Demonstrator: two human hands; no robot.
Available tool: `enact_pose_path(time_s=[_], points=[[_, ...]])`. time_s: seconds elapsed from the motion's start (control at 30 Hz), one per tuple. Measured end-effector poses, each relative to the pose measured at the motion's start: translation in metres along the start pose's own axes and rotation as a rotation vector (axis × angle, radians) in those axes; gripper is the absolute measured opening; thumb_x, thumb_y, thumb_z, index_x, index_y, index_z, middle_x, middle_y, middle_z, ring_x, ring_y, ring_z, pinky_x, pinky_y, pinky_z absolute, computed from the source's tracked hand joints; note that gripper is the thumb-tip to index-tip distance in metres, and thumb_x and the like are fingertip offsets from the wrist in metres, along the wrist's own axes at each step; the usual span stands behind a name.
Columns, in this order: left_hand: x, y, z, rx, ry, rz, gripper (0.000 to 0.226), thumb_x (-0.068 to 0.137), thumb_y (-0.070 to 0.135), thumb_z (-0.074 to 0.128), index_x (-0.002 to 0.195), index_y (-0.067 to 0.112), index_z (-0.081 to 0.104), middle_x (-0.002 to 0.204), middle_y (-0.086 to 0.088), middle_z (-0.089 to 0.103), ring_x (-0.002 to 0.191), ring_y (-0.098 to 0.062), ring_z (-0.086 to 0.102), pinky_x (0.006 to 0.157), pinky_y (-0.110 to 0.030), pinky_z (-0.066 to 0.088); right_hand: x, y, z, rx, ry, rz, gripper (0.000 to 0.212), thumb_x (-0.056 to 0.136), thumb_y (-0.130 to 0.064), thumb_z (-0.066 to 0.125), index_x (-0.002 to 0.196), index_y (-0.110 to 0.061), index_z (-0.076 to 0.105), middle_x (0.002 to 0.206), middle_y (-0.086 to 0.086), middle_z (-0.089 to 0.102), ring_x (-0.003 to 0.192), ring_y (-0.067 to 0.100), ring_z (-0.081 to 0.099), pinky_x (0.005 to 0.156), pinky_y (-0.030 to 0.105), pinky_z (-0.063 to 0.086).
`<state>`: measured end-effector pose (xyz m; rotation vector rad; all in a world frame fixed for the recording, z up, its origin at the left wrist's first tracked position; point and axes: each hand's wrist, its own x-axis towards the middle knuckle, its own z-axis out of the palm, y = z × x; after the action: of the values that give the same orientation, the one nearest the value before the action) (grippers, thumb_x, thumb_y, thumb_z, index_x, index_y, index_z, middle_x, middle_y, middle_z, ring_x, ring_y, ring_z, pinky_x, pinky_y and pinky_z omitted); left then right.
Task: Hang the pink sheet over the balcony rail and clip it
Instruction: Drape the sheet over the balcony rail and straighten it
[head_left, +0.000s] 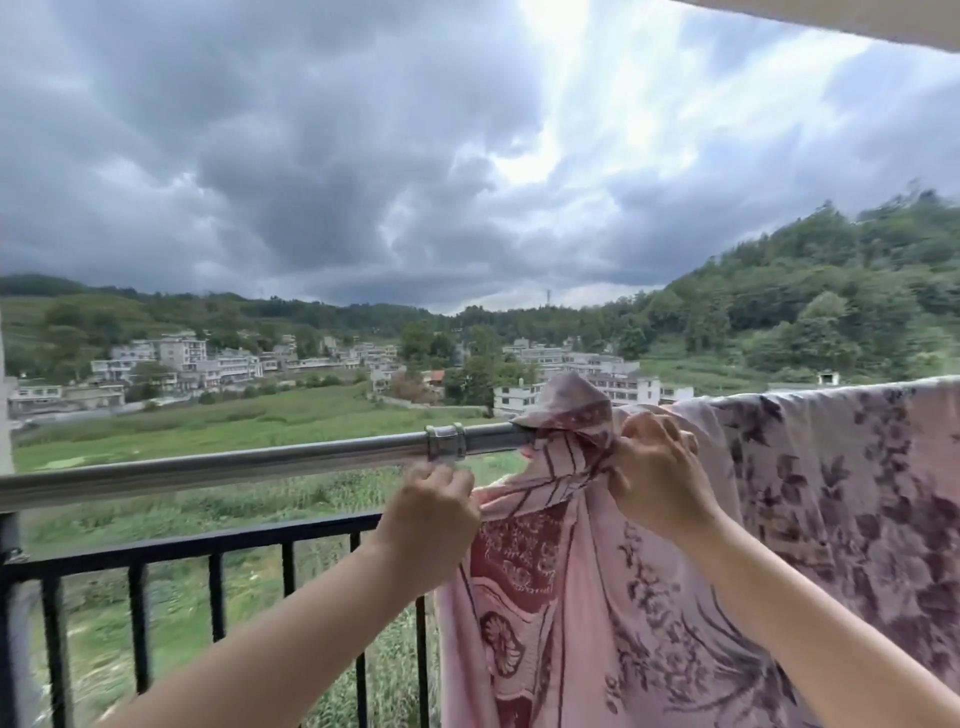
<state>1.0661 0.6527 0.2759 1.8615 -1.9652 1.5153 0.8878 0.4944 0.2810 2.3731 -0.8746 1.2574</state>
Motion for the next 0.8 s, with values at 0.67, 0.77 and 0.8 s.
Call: enact_pose_path(time_s=[0.67,0.77,0.8], points=[[0.112,-0.006,-0.024,-0.72,-0.173,-0.571,0.021,0.089,0.011,0.047,0.096,0.011,0.066,0.099,-0.012,0.069,0.087,-0.03,0.063,0.077,-0.038,0.055,0.053,0.013,-0.018,0.655,-0.025,0.303,0.055,0.09,-0.019,0.051,0.04,-0.015,0.027,0.042,0.0,0.026,0.046,0.016,0.024,0.048,0.031,0.016],[0.133,-0.021,-0.026,-0.946,-0.083,-0.613,0.022,0.091,0.003,0.039,0.096,0.003,0.06,0.085,-0.018,0.066,0.072,-0.029,0.061,0.063,-0.035,0.053,0.056,0.024,-0.024,0.613,-0.041,0.293,0.054,0.09,-0.019,0.051,0.04,-0.015,0.029,0.042,0.0,0.029,0.044,0.015,0.026,0.047,0.03,0.02],[0.14,-0.025,-0.025,-0.918,-0.077,-0.574,0.02,0.091,0.002,0.039,0.095,0.003,0.059,0.079,-0.013,0.063,0.065,-0.023,0.057,0.055,-0.029,0.048,0.058,0.028,-0.023,0.599,-0.03,0.3,0.054,0.09,-0.018,0.05,0.039,-0.015,0.03,0.042,0.001,0.03,0.044,0.015,0.027,0.047,0.029,0.021]])
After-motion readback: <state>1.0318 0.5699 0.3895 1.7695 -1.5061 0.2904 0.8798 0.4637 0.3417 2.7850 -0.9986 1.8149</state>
